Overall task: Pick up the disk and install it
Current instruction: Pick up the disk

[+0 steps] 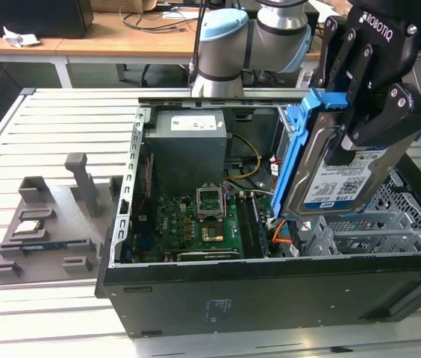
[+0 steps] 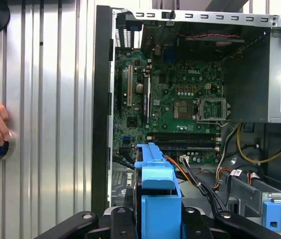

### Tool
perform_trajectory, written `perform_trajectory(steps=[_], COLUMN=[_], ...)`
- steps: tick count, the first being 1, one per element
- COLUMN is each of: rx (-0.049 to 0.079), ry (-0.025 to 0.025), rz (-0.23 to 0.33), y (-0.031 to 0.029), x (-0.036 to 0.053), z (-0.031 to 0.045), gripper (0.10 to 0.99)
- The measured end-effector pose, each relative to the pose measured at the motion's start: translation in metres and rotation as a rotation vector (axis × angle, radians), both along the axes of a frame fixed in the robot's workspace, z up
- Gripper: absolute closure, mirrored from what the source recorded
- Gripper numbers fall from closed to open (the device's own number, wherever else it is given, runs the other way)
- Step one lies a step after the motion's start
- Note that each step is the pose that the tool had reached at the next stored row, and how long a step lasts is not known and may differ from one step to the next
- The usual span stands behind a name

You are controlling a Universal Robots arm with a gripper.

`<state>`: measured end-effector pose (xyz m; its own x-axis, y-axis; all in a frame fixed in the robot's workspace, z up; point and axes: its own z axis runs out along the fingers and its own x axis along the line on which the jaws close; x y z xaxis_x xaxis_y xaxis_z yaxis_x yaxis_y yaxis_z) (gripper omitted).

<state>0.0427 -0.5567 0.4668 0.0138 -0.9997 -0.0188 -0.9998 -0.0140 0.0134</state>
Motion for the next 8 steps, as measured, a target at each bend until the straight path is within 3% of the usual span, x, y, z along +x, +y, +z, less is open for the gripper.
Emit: perform_trajectory(steps=[8], rx=[-0.001], ry=[0.0001], rz=[0.0], y=[0.0], x=[0.0044], z=[-0.0066], gripper=[0.725])
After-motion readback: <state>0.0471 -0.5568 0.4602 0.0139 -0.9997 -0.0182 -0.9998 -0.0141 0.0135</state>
